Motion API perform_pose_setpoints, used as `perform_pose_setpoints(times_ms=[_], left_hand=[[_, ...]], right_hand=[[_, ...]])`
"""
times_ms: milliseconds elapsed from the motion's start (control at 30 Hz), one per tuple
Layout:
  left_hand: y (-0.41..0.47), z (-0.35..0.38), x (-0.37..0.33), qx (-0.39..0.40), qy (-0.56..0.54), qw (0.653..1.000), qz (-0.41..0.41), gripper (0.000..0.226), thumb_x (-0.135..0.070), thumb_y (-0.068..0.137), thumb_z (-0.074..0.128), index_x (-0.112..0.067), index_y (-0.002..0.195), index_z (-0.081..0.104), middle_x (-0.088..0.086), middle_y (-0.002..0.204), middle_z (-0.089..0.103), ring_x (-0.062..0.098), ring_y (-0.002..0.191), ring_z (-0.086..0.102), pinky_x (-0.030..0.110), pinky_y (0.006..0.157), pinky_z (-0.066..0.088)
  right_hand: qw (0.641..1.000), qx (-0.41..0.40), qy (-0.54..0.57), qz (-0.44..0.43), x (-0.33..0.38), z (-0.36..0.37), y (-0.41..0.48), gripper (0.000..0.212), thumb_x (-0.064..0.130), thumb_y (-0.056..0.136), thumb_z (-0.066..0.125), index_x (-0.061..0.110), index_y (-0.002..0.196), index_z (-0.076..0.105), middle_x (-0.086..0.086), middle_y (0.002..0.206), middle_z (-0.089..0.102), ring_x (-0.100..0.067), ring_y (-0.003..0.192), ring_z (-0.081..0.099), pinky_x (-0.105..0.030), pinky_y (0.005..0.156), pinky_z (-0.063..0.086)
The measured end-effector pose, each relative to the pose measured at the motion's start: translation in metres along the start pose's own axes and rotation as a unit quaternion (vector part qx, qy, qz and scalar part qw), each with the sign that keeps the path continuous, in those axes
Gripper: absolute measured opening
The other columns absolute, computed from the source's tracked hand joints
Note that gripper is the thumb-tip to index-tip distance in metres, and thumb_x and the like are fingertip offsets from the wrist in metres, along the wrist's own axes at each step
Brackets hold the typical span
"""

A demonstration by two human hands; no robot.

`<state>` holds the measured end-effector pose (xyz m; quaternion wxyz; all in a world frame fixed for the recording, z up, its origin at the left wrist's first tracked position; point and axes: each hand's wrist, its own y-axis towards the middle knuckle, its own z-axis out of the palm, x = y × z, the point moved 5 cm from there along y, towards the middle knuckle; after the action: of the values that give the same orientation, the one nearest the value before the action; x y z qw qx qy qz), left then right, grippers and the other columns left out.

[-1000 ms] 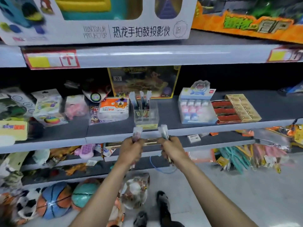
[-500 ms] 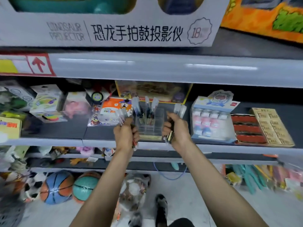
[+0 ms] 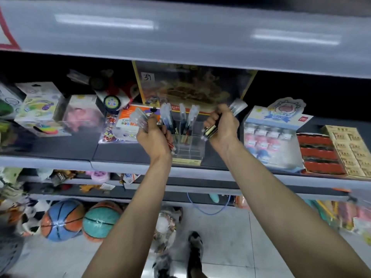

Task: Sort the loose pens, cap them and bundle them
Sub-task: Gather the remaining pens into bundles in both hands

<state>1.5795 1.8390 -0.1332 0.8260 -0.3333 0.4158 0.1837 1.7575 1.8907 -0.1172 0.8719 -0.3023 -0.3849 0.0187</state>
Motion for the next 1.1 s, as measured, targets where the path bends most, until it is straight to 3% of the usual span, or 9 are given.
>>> perform_pose_setpoints(times_ms=[200,300,400,467,567,733,800,1000,1100], left_hand=[[0.005,0.001,0.000,-0.011,0.032,0.993,0.110,0.024,-0.023,0.103,0.055,-0.013,0.083,0.048,0.011,0.061,0.042,0.023,0.048,0.034,0.033,0.045,0.029],[0.000,0.001,-0.002,-0.030,0.071,0.978,0.194,0.028,-0.031,0.105,0.056,-0.012,0.085,0.053,0.016,0.067,0.047,0.032,0.055,0.041,0.049,0.050,0.039],[-0.002,-0.002,0.004,-0.031,0.104,0.969,0.223,0.041,-0.040,0.104,0.056,0.001,0.110,0.057,0.033,0.089,0.060,0.054,0.078,0.058,0.068,0.070,0.050],[-0.001,-0.003,0.007,-0.026,0.132,0.963,0.232,0.044,-0.043,0.104,0.056,0.000,0.116,0.057,0.037,0.096,0.061,0.056,0.085,0.060,0.072,0.076,0.049],[-0.005,-0.002,0.003,-0.009,0.173,0.949,0.265,0.028,-0.042,0.104,0.057,-0.020,0.087,0.054,0.016,0.069,0.054,0.039,0.062,0.053,0.062,0.061,0.047],[-0.007,-0.004,0.009,0.001,0.218,0.935,0.279,0.040,-0.037,0.101,0.061,-0.018,0.070,0.044,-0.002,0.055,0.037,0.017,0.051,0.038,0.036,0.053,0.035],[-0.007,-0.003,0.009,-0.007,0.213,0.937,0.279,0.048,-0.032,0.099,0.065,-0.019,0.065,0.035,-0.003,0.055,0.032,0.017,0.052,0.033,0.037,0.054,0.032],[-0.011,-0.001,0.009,0.012,0.200,0.925,0.322,0.032,-0.016,0.093,0.068,-0.017,0.071,0.045,-0.009,0.060,0.044,0.007,0.055,0.037,0.019,0.059,0.035],[-0.013,-0.002,0.005,0.023,0.202,0.925,0.323,0.012,-0.012,0.088,0.069,-0.020,0.085,0.060,-0.014,0.066,0.055,0.003,0.062,0.048,0.017,0.066,0.042]], right_hand=[[0.994,-0.009,-0.069,-0.080,0.003,0.014,0.019,0.029,0.001,0.096,0.051,0.017,0.076,0.038,-0.001,0.058,0.036,-0.015,0.048,0.031,-0.030,0.046,0.028],[0.985,-0.006,-0.104,-0.137,0.002,0.017,0.026,0.032,0.002,0.093,0.056,0.018,0.070,0.041,0.003,0.055,0.039,-0.013,0.048,0.033,-0.030,0.046,0.029],[0.967,-0.005,-0.149,-0.207,0.000,0.018,0.030,0.039,0.003,0.090,0.061,0.021,0.062,0.041,0.001,0.057,0.041,-0.020,0.059,0.037,-0.037,0.056,0.032],[0.956,-0.006,-0.172,-0.240,-0.004,0.017,0.028,0.043,0.004,0.089,0.064,0.023,0.059,0.039,-0.001,0.059,0.042,-0.021,0.064,0.037,-0.039,0.059,0.032],[0.941,-0.004,-0.197,-0.273,-0.008,0.017,0.024,0.040,0.008,0.088,0.067,0.023,0.061,0.040,0.001,0.059,0.043,-0.016,0.058,0.038,-0.031,0.053,0.031],[0.929,0.042,-0.243,-0.275,-0.013,0.013,0.020,0.033,0.011,0.083,0.063,-0.006,0.067,0.040,-0.013,0.063,0.042,-0.023,0.061,0.039,-0.039,0.054,0.032],[0.922,0.053,-0.253,-0.288,-0.014,0.012,0.018,0.031,0.010,0.083,0.064,0.000,0.066,0.040,-0.011,0.064,0.040,-0.022,0.062,0.037,-0.039,0.055,0.031],[0.902,0.099,-0.271,-0.321,-0.013,0.016,0.011,0.037,0.011,0.084,0.067,0.026,0.061,0.042,0.015,0.060,0.044,-0.005,0.062,0.039,-0.027,0.059,0.035],[0.889,0.113,-0.288,-0.337,-0.013,0.014,0.009,0.021,0.009,0.086,0.068,0.020,0.072,0.057,0.014,0.068,0.056,-0.005,0.068,0.049,-0.024,0.067,0.043]])
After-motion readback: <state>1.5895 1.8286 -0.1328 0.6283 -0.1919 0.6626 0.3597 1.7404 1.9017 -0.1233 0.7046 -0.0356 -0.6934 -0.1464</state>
